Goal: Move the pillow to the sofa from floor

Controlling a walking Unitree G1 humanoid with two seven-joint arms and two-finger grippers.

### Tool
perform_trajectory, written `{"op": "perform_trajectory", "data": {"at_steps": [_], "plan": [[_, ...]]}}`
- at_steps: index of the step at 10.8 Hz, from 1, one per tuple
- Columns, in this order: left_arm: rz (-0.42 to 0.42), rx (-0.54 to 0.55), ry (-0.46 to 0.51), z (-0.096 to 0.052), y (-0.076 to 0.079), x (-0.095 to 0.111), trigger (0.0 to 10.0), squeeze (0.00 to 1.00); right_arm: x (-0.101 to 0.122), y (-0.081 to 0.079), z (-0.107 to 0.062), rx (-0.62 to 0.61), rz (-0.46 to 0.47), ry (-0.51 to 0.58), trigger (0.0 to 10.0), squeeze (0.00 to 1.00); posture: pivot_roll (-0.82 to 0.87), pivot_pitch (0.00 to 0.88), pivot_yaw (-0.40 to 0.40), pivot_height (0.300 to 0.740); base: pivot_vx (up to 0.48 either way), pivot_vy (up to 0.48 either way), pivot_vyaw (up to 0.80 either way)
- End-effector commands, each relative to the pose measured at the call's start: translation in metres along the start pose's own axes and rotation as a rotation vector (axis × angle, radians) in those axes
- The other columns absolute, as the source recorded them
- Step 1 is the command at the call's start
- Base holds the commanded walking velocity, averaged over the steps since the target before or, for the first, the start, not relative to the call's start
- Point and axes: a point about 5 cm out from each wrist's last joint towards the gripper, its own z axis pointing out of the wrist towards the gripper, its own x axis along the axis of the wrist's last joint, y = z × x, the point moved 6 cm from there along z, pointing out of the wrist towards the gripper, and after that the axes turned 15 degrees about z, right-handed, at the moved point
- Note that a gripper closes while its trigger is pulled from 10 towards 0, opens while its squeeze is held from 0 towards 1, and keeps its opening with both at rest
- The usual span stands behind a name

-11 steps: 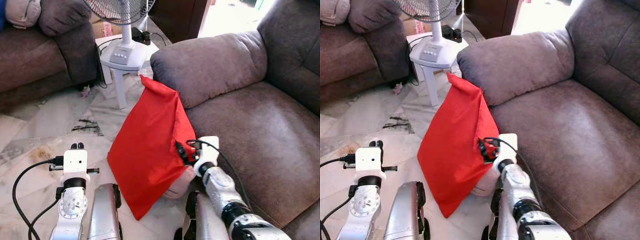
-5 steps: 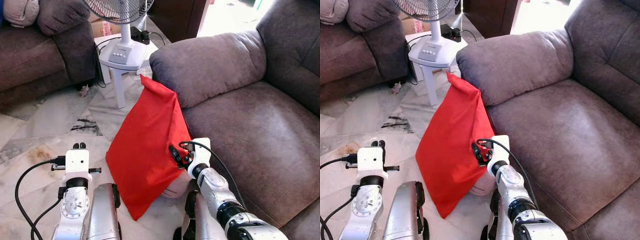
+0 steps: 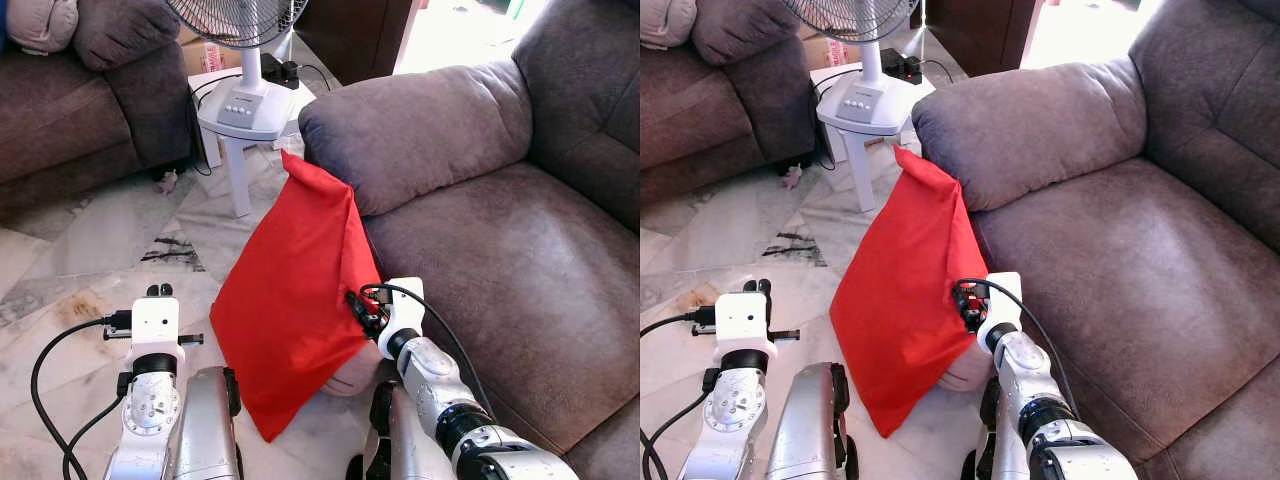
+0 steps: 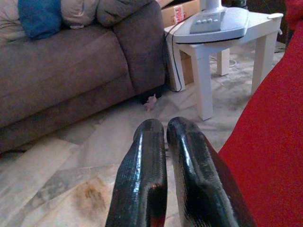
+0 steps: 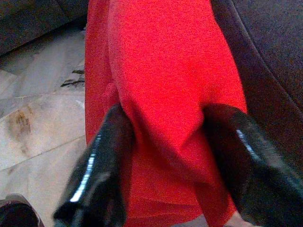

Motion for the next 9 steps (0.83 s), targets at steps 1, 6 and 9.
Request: {"op": "perform_trajectory", "data": {"at_steps": [1, 6, 9], "plan": [[-0.011, -0.007, -0.019, -0.002, 0.003, -0.002, 10.0, 0.00, -0.005, 0.001, -0.001, 0.002, -0.003, -0.020, 0.0, 0.00, 0.18, 0.184, -0.114, 0.513, 0.000, 0.000, 0.00], [-0.012, -0.013, -0.023, -0.003, 0.004, -0.004, 10.0, 0.00, 0.003, 0.000, 0.000, 0.012, -0.019, 0.010, 0.0, 0.00, 0.18, 0.179, -0.113, 0.513, 0.000, 0.000, 0.00], [-0.008, -0.018, -0.020, -0.003, 0.005, -0.003, 10.0, 0.00, 0.022, -0.007, 0.002, 0.047, -0.040, 0.077, 0.0, 0.00, 0.18, 0.174, -0.110, 0.513, 0.000, 0.000, 0.00]]}}
